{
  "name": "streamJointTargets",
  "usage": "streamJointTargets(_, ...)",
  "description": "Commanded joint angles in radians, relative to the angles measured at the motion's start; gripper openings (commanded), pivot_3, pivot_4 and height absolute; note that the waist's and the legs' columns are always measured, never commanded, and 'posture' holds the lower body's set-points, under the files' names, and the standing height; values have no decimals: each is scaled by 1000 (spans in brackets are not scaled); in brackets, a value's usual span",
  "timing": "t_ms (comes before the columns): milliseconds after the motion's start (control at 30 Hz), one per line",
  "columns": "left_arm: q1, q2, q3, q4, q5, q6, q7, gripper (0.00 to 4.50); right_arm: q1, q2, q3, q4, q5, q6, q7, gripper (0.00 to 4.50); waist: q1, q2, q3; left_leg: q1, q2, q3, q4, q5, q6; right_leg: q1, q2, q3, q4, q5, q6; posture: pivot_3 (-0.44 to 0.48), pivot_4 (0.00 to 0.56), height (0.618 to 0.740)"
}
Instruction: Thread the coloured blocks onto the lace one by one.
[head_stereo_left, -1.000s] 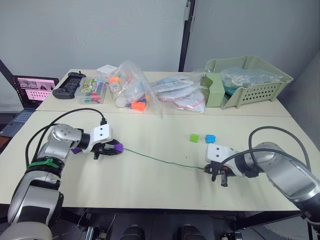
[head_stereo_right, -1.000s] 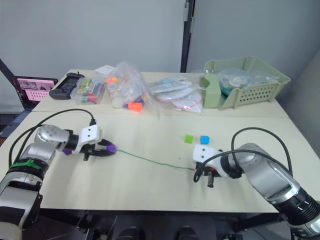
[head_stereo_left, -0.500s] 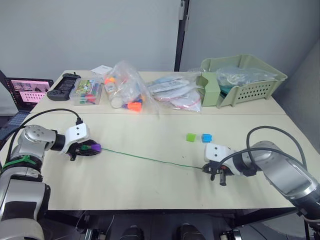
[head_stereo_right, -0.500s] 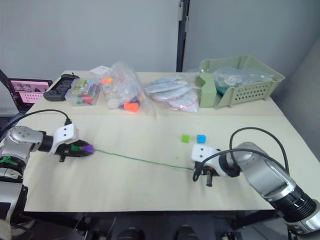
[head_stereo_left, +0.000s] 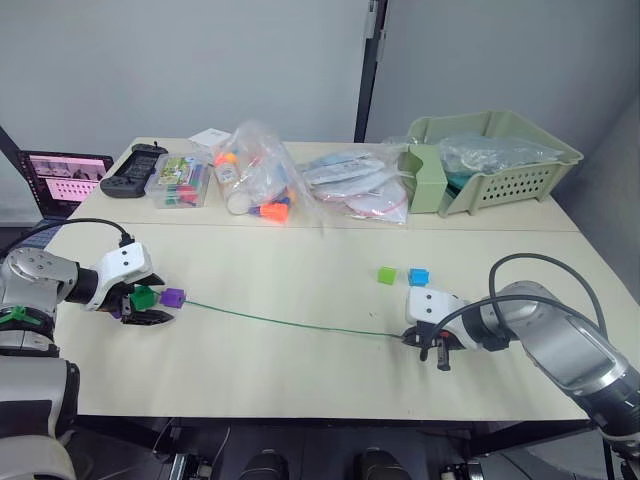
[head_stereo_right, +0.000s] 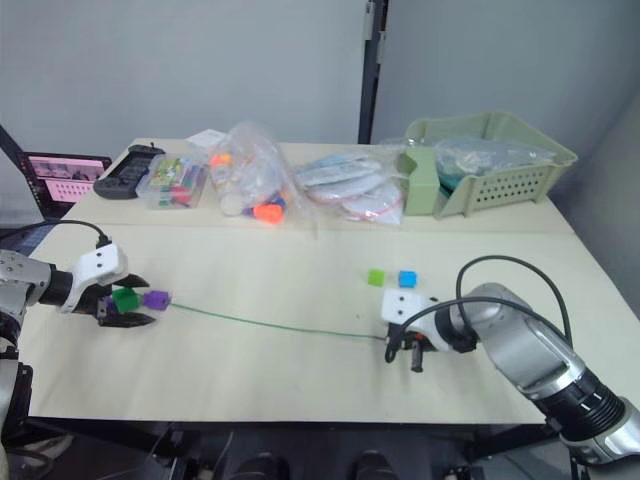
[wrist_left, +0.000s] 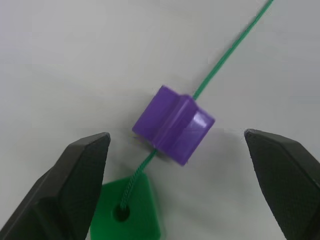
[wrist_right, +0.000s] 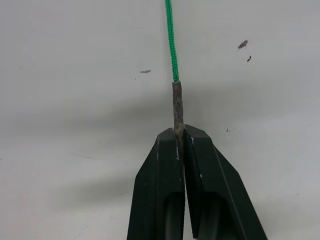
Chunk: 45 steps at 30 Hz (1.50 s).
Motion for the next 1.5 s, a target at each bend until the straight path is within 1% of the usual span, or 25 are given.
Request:
streamJointTargets(33,-39,-37,50,-104,-81,50,-80,4430,-23,-1,-23,-15,3,-13,13,0,10,0,0,0,0,0,0,0,0,0,0,0,0,0,0,0,150,737)
streamJointTargets(167,4,-102,36,-315,-189,160,-121,4430,-30,6,-30,-26,16,0,20,0,14,0,0,-2,0,-1,2,0,0,0,0,0,0,0,0,0,150,737)
streamJointTargets(233,54,-145,19,-475,-248,234,-121,4430,-35,8,-32,-33,22,9,23,0,11,0,0,-2,0,-1,2,0,0,0,-1,0,0,0,0,0,150,737)
streamJointTargets(300,104,-193,10,-618,-281,298,-120,4430,-39,9,-33,-41,25,16,25,0,11,0,0,-2,0,-1,1,0,0,0,-1,0,1,0,0,0,150,737)
streamJointTargets(400,180,-273,-23,-802,-308,377,-84,4430,-45,11,-35,-47,28,24,27,0,10,0,0,-2,0,-2,1,0,0,0,-1,0,1,0,0,0,150,737)
streamJointTargets(467,237,-359,-52,-916,-332,416,-36,4430,-48,11,-36,-57,30,33,29,0,11,0,0,-2,-1,-2,1,0,0,0,-1,0,0,0,0,0,150,737)
streamJointTargets(600,317,-476,-100,-1038,-348,434,33,4430,-51,12,-39,-78,35,51,32,0,12,0,0,-2,-1,-2,2,0,0,0,-1,0,0,0,0,0,150,737)
streamJointTargets(733,341,-583,-160,-1018,-306,395,109,4430,-57,16,-41,-101,48,70,33,0,13,0,0,-1,-1,-2,2,0,0,1,0,0,0,0,0,0,150,737)
streamJointTargets(933,322,-675,-236,-933,-247,337,168,4430,-73,18,-45,-127,77,105,29,0,13,0,0,-1,-1,-2,2,0,0,2,0,0,0,0,0,0,150,737)
streamJointTargets(1000,306,-698,-240,-901,-236,326,188,4430,-76,16,-47,-134,83,114,29,0,14,0,0,0,-2,-2,2,0,0,2,0,1,-1,0,0,0,150,737)
streamJointTargets(1033,300,-704,-240,-889,-231,317,194,3880,-77,15,-48,-136,86,117,27,0,14,0,0,-1,-2,-2,2,0,0,2,0,1,-1,0,0,0,150,737)
streamJointTargets(1067,297,-711,-242,-879,-229,309,195,3647,-78,13,-48,-138,89,121,25,0,14,0,0,-1,-2,-2,2,0,0,2,0,1,-1,0,0,0,150,737)
streamJointTargets(1133,294,-720,-251,-867,-219,293,198,2984,-78,10,-48,-143,95,127,22,0,13,0,0,-1,-2,-2,2,0,0,2,0,1,-1,0,0,0,150,737)
streamJointTargets(1333,285,-736,-251,-852,-220,286,211,2984,-76,3,-51,-154,104,140,15,0,14,0,0,-1,-2,-2,2,0,0,2,0,1,-1,0,0,0,150,737)
streamJointTargets(1500,289,-724,-243,-869,-229,296,208,2984,-74,0,-51,-158,106,148,11,0,14,0,0,-1,-2,-2,2,0,0,2,0,1,-1,0,0,0,150,737)
